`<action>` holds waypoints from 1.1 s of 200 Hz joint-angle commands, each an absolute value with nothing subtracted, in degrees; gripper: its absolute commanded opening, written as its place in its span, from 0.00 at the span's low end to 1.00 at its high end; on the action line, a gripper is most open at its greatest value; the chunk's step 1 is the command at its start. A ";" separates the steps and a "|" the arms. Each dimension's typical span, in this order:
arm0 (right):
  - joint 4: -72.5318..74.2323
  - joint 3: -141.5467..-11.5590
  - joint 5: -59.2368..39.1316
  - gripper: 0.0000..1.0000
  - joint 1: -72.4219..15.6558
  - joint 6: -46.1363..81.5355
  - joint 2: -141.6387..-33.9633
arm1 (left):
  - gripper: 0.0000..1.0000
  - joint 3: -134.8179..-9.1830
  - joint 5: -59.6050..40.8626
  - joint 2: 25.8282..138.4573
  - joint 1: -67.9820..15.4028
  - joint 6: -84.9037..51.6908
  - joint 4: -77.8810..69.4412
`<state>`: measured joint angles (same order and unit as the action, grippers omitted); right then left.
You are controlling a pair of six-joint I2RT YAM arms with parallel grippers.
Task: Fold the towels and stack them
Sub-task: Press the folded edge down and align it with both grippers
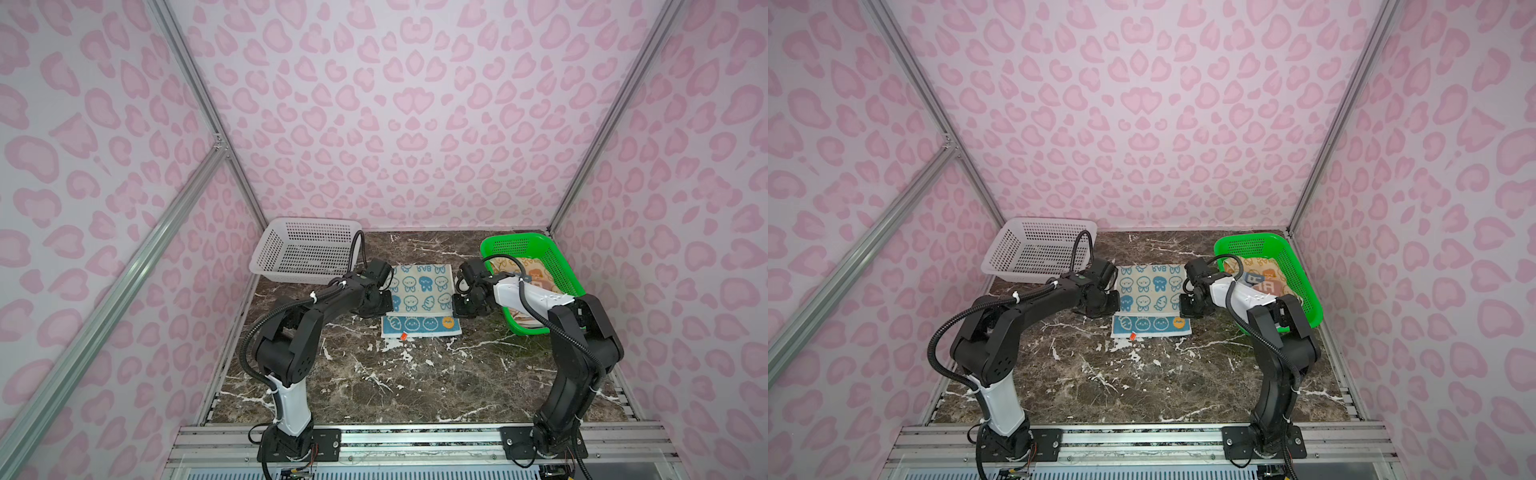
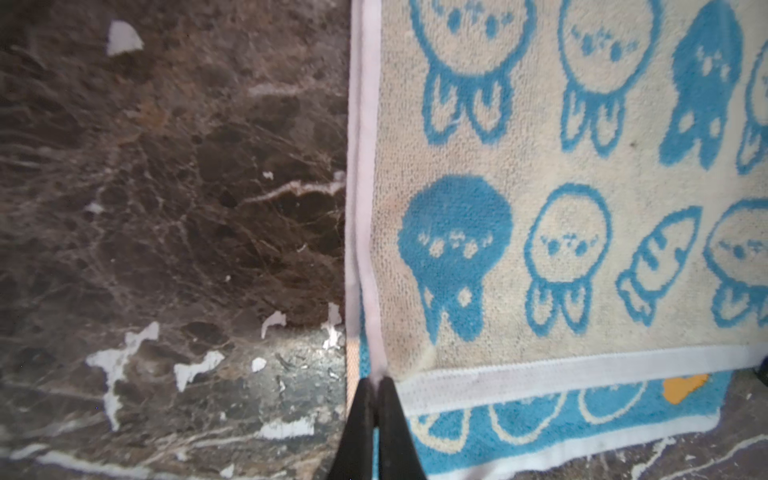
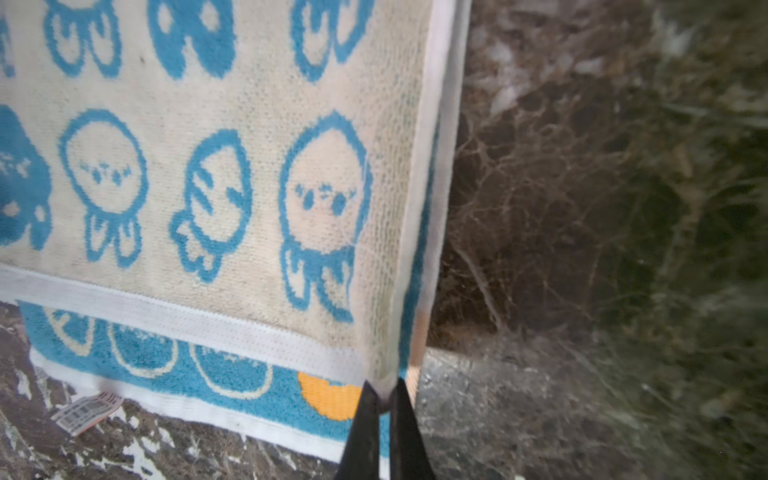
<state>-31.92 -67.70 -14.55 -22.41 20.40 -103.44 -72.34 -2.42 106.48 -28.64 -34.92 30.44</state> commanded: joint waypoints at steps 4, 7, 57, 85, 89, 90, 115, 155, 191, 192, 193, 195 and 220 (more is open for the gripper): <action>-34.50 -68.93 -12.90 0.00 -22.82 19.76 -101.52 | 0.03 -73.47 -1.03 104.24 -27.87 -34.14 32.59; -34.76 -69.05 -12.76 0.00 -22.88 19.72 -101.20 | 0.03 -73.53 -0.97 103.90 -27.79 -34.04 32.75; -36.58 -66.84 -10.92 0.00 -24.83 19.60 -95.97 | 0.03 -70.54 -2.12 98.21 -28.36 -34.92 33.03; -34.99 -62.42 -9.83 0.00 -26.42 20.84 -94.62 | 0.03 -66.35 -2.30 96.34 -29.97 -35.98 31.95; -34.56 -61.70 -9.92 0.00 -26.39 21.01 -94.57 | 0.03 -65.79 -2.33 96.25 -30.17 -36.15 31.72; -34.46 -61.48 -9.93 0.00 -26.47 21.01 -94.57 | 0.03 -65.63 -2.35 96.25 -30.20 -36.18 31.68; -31.73 -57.58 -11.19 0.00 -26.69 22.17 -95.29 | 0.03 -62.78 -2.37 96.97 -31.44 -36.98 30.45; -28.13 -54.94 -12.77 0.00 -26.96 23.79 -97.32 | 0.03 -60.29 -4.20 99.47 -31.82 -37.88 27.97; -26.64 -56.75 -14.18 0.00 -26.91 25.72 -99.94 | 0.03 -62.62 -4.12 103.97 -31.20 -37.38 27.68; -26.59 -56.85 -14.21 0.00 -26.90 25.78 -99.98 | 0.03 -62.69 -4.04 104.06 -31.16 -37.37 27.64; -26.57 -56.95 -14.18 0.00 -26.94 25.81 -100.04 | 0.03 -62.76 -3.95 104.19 -31.09 -37.36 27.62; -26.55 -57.15 -14.29 0.00 -26.91 25.88 -100.18 | 0.03 -62.89 -3.80 104.34 -30.98 -37.29 27.67; -27.67 -61.76 -16.26 0.00 -26.79 26.50 -102.18 | 0.03 -66.46 -2.31 106.77 -28.34 -36.05 29.38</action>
<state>-28.03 -58.70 -14.44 -26.85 25.06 -100.57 -63.86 -4.95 104.66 -30.28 -37.41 28.82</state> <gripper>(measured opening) 0.052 0.060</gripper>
